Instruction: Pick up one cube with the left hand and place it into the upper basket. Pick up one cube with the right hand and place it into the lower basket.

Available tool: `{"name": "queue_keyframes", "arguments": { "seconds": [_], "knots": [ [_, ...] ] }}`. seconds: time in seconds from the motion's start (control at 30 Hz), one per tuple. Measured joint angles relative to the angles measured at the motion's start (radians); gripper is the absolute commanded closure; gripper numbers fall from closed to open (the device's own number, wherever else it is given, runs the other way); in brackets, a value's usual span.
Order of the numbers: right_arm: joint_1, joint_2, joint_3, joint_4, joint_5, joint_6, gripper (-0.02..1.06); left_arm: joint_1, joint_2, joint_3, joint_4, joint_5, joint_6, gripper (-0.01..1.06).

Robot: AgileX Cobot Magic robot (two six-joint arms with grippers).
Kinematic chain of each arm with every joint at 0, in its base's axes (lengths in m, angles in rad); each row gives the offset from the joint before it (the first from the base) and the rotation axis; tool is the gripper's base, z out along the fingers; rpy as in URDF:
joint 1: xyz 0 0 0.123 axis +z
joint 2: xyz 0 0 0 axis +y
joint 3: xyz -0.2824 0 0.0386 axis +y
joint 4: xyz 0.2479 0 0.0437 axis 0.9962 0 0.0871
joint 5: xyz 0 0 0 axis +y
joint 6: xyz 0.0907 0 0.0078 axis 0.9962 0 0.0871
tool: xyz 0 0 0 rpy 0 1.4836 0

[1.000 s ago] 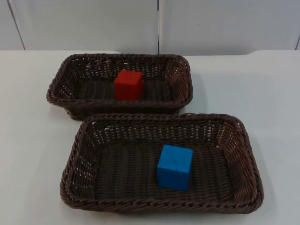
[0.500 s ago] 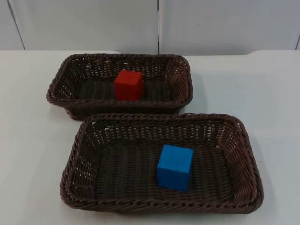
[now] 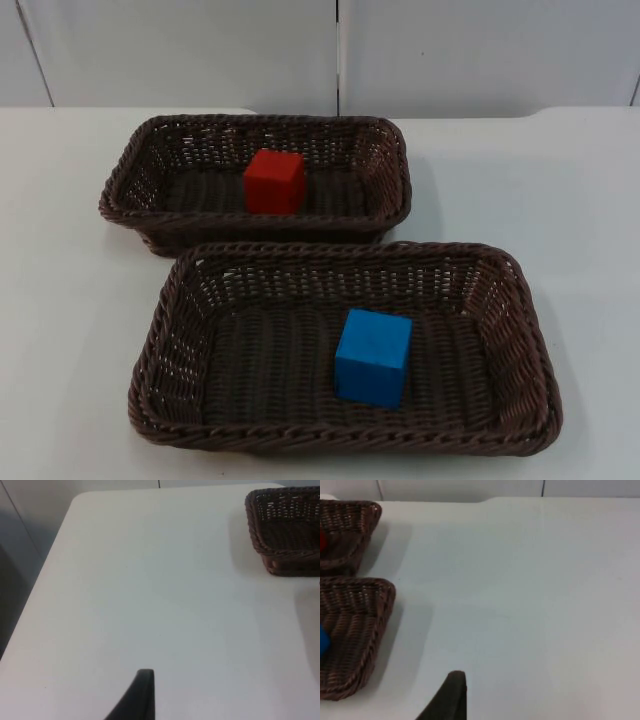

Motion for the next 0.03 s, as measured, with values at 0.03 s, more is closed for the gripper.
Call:
{"name": "queue_keyframes", "arguments": {
  "seconds": [0.03],
  "knots": [
    [-0.011, 0.0, 0.002, 0.0, 0.0, 0.0, -0.01, 0.0, 0.0, 0.0, 0.0, 0.0, 0.0, 0.06]
  ]
}}
